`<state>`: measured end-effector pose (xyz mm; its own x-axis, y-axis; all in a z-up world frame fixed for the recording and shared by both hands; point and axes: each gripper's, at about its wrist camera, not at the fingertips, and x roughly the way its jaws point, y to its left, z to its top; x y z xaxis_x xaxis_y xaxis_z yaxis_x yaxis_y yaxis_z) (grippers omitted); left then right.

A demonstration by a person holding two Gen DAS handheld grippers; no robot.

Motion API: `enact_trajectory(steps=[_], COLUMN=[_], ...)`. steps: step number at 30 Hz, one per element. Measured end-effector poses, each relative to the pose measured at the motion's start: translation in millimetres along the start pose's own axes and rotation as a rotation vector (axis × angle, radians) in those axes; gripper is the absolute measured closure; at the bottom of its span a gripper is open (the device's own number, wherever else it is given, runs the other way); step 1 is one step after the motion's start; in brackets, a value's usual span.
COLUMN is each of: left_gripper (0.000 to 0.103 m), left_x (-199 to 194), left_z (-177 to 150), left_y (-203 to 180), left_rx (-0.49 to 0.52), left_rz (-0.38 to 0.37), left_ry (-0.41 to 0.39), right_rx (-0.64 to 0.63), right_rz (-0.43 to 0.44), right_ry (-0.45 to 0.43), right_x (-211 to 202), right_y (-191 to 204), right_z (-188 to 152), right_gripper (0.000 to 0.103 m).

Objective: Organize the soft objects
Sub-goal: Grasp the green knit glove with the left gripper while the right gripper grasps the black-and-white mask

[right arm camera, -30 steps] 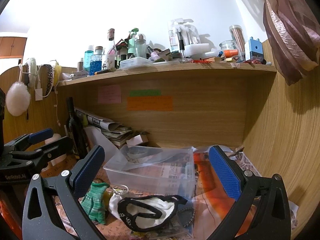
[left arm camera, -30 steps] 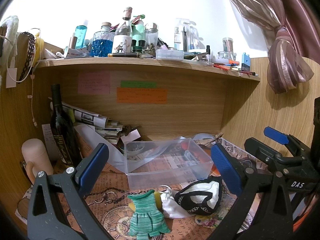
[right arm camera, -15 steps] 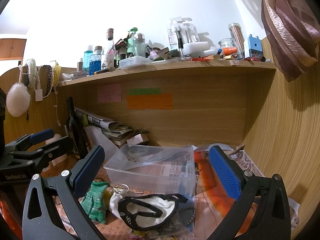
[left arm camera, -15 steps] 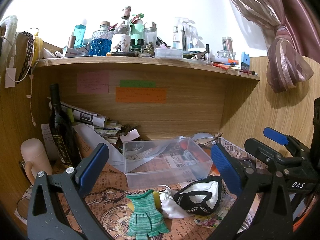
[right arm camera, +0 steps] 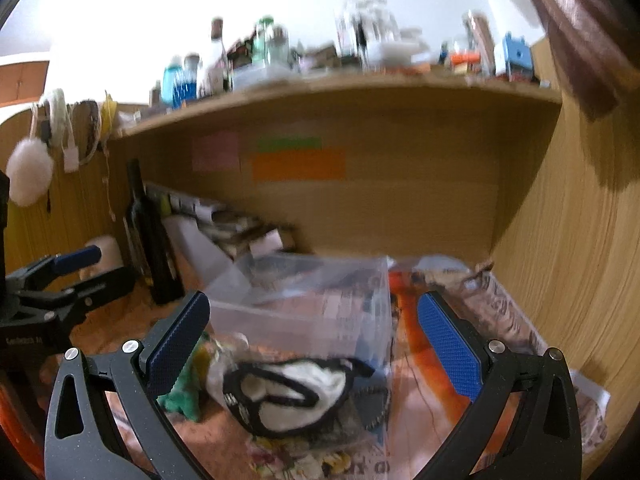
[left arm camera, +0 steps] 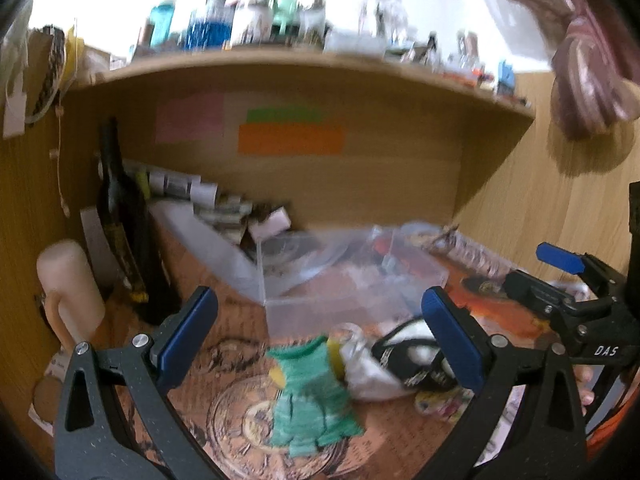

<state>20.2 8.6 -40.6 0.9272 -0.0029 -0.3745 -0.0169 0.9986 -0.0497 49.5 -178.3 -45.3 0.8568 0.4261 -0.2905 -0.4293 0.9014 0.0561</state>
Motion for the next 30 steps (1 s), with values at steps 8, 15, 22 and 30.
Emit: enact_trajectory(steps=[8, 15, 22, 30], left_gripper=[0.0, 0.0, 0.013, 0.035], left_x=[32.3, 55.0, 70.9, 78.5], left_z=[-34.8, -57.0, -68.6, -74.2], left_y=[11.5, 17.2, 17.7, 17.8], left_rx=[-0.019, -0.061, -0.061, -0.069], left_rz=[0.018, 0.009, 0.0, -0.057], left_ry=[0.175, 0.271, 0.337, 0.365], right_rx=[-0.003, -0.004, -0.024, 0.08], right_rz=[0.022, 0.098, 0.13, 0.143], right_ry=[0.178, 0.299, 0.366, 0.392], right_x=[28.1, 48.8, 65.0, 83.6], right_y=[-2.3, 5.9, 15.1, -9.6], right_z=[-33.8, -58.7, -69.3, -63.6], right_gripper=[0.0, 0.0, 0.0, 0.0])
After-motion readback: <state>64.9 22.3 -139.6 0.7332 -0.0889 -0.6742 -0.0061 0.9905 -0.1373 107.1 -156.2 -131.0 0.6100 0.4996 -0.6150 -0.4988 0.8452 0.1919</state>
